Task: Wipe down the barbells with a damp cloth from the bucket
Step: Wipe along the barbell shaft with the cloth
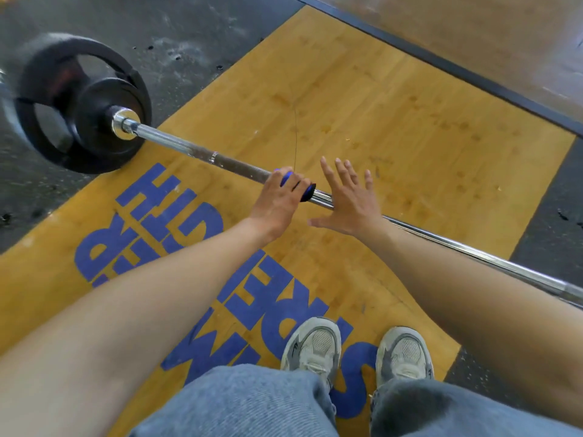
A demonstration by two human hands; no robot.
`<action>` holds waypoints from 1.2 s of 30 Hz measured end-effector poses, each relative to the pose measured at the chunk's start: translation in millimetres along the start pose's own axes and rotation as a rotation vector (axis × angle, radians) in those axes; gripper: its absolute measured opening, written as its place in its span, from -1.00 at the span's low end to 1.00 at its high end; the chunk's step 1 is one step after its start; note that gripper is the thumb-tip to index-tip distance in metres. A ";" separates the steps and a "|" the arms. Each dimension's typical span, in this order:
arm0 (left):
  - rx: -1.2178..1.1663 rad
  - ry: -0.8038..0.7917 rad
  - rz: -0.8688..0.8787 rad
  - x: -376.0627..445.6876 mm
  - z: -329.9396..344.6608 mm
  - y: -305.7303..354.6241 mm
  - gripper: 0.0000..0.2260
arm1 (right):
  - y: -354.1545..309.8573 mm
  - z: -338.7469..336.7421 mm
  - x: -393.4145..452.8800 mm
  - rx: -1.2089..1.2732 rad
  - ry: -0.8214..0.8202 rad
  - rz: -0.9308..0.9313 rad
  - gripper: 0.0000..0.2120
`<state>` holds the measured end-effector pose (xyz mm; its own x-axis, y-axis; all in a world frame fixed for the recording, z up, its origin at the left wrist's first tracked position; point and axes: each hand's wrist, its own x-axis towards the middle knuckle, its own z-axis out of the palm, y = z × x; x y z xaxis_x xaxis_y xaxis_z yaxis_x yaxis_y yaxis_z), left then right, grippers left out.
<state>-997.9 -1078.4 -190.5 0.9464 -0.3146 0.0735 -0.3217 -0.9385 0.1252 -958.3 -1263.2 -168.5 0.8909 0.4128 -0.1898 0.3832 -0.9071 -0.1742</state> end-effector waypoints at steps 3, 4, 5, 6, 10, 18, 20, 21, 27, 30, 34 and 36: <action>-0.026 0.016 0.073 -18.7 6.1 0.7 -0.44 | -0.8 9.5 -3.1 -0.044 0.025 0.006 0.31; -0.008 0.033 0.104 -22.6 3.8 -8.5 -0.43 | -1.9 12.9 -4.9 -0.057 0.028 0.006 0.30; 0.016 0.039 0.132 -24.3 1.0 -19.6 -0.42 | -3.6 15.7 -5.7 -0.067 0.030 0.006 0.29; 0.036 0.057 0.162 -24.8 -0.5 -30.2 -0.42 | -5.3 17.5 -6.5 -0.074 0.026 0.005 0.28; 0.066 0.184 0.114 -29.9 8.2 -26.2 -0.52 | -7.1 19.5 -7.3 -0.068 0.003 0.026 0.20; 0.237 0.125 0.017 -31.4 -2.4 -87.5 -0.41 | -3.9 4.8 1.9 -0.002 -0.112 0.043 0.17; 0.289 0.000 0.011 -29.1 -15.4 -116.9 -0.36 | -1.1 0.2 4.7 0.018 -0.151 0.040 0.18; 0.282 -0.041 0.031 -25.3 -16.6 -124.0 -0.34 | 0.4 0.6 5.8 0.018 -0.157 0.040 0.18; 0.145 0.075 0.114 -3.6 11.5 -48.1 -0.40 | 7.2 0.2 19.0 0.009 -0.141 0.030 0.17; 0.070 0.082 0.238 2.7 11.5 -37.6 -0.36 | 12.5 0.0 26.5 0.025 -0.127 0.031 0.18; 0.153 0.029 0.126 3.1 -3.8 -89.8 -0.27 | 21.7 -6.3 40.0 0.053 -0.184 0.024 0.21; 0.193 0.064 0.029 11.5 -3.2 -101.5 -0.30 | 27.7 -7.1 47.2 0.054 -0.178 0.019 0.18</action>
<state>-954.5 -986.4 -199.3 0.9308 -0.3383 0.1383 -0.3316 -0.9409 -0.0695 -903.9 -1269.4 -175.4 0.8388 0.4079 -0.3605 0.3488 -0.9111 -0.2194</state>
